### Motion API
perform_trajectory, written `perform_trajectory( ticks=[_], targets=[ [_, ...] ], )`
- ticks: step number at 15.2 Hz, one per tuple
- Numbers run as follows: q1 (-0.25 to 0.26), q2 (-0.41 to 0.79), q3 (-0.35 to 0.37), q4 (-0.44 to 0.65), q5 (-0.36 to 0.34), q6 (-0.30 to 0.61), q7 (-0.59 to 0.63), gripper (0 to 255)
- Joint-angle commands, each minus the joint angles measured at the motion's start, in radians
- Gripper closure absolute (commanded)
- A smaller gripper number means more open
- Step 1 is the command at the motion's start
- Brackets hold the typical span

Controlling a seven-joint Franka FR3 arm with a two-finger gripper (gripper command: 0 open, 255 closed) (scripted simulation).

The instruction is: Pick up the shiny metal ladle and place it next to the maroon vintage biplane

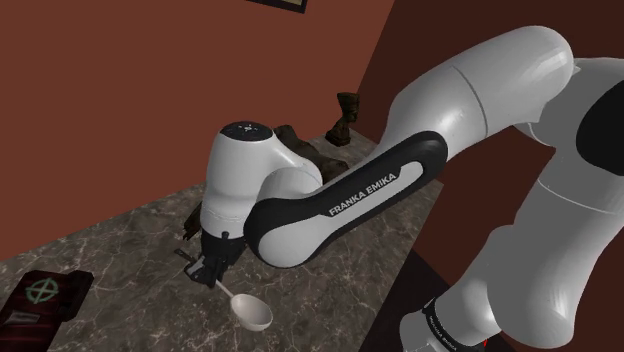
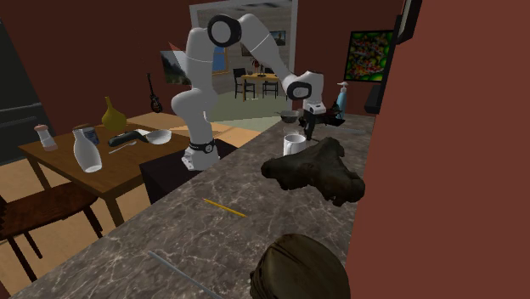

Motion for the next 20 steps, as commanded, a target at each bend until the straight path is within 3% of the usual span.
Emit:
perform_trajectory(
  ticks=[1, 8, 9, 14, 18, 20],
  targets=[
    [0.005, 0.016, -0.004, -0.003, -0.011, 0.018, 0.008, 255],
    [0.006, 0.016, -0.004, -0.003, -0.011, 0.018, 0.008, 255],
    [0.006, 0.016, -0.004, -0.003, -0.011, 0.018, 0.008, 0],
    [0.006, 0.016, -0.004, -0.003, -0.011, 0.018, 0.008, 0],
    [-0.026, -0.087, 0.020, 0.017, 0.056, -0.095, -0.038, 0],
    [-0.025, -0.087, 0.019, 0.017, 0.056, -0.095, -0.038, 0]
  ],
)
